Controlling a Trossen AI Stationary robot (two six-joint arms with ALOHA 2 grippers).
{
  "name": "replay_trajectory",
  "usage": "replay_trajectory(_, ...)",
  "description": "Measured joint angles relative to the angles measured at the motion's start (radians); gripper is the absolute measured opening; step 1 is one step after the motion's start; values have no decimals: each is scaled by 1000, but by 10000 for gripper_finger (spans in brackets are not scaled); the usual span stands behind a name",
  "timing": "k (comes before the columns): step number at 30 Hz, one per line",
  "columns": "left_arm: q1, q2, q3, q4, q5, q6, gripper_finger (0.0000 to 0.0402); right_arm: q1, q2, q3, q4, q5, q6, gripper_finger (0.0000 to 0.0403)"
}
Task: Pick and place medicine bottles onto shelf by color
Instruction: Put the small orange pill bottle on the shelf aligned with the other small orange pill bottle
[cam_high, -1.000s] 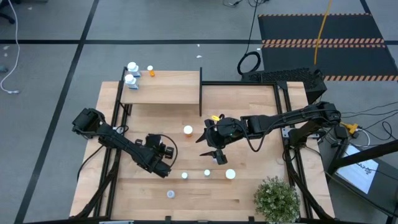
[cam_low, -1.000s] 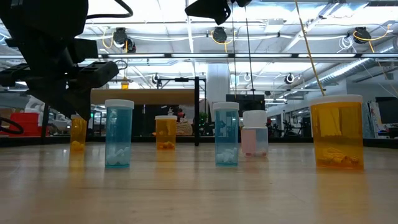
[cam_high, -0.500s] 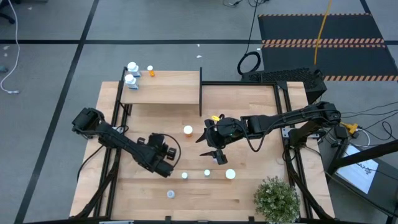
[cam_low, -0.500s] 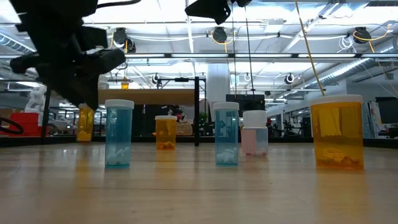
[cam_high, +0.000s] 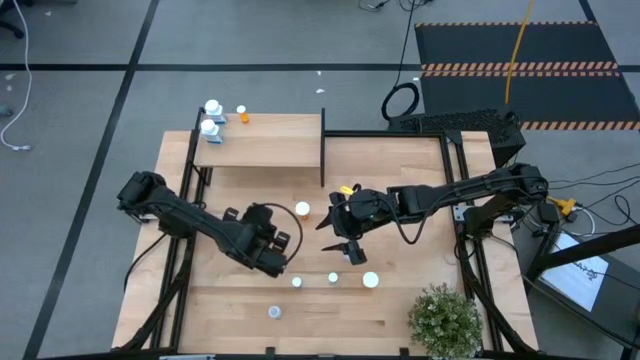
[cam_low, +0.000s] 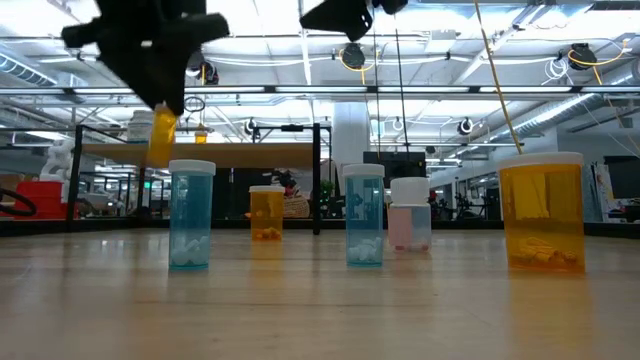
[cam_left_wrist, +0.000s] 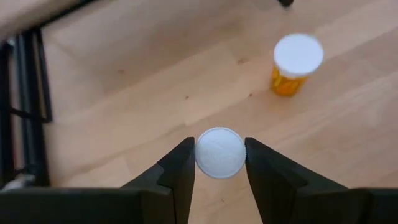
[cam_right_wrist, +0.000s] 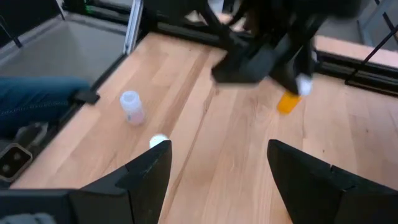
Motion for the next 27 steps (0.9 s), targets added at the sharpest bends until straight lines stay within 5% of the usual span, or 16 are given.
replay_trajectory(11,118,0,197,-160,-45,142,136,-2,-7,-27,-3,4,-66,258)
replay_trajectory(27,366,-115,264,-158,-124,428,136,-33,-218,-27,-150,105,-183,258)
